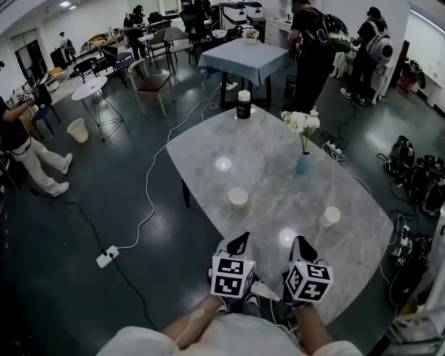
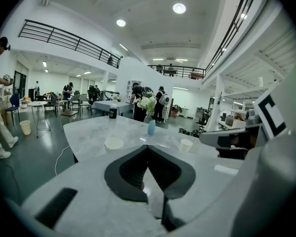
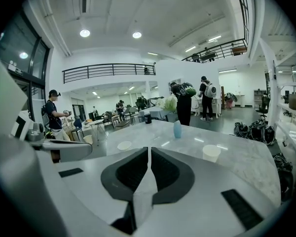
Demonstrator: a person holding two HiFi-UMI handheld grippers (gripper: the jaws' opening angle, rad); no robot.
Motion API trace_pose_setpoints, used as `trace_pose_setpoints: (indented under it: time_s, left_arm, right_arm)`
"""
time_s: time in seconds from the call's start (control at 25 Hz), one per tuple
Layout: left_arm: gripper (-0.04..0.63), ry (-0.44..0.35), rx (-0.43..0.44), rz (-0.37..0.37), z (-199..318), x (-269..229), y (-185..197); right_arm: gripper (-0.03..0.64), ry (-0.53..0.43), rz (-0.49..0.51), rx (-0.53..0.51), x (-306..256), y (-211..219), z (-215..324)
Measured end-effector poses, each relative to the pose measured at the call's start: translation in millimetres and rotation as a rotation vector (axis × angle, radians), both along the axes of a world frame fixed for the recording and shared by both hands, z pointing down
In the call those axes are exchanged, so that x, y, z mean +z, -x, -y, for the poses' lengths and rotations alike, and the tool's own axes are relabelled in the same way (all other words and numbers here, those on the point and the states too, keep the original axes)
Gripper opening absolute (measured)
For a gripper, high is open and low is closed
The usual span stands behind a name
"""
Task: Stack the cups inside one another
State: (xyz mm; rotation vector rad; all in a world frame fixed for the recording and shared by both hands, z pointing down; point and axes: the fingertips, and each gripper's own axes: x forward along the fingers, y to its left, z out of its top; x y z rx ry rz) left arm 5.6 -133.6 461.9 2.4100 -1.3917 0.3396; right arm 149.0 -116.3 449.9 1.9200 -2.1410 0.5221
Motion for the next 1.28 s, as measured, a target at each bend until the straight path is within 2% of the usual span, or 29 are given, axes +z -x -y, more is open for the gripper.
trace_pose_setpoints:
  time_s: [0.4,0.68,0.92,1.28]
  left_arm:
    - [-0.005,0.023,0.005,0.016,1.5,7.9,-0.3]
    - [-0.005,0.033,0.032,0.018,7.4,13.2,-14.3]
    - [-0.005,0.053,0.099,0.019,12.3,21.7,-41.1]
    - [-0.005,0.08,0.226,0.031,24.2,32.7,-101.9]
  right_arm:
    - [0.023,0.022,0.0,0.013,7.8,-4.4,1.5]
    - [0.023,0.042,0.011,0.053,16.0,-23.5,0.4]
    - [0.014,0.078,0.071,0.121,29.5,-50.3,-3.3]
    - [0.014,0.103,0.096,0.226,43.0,-100.5,-4.7]
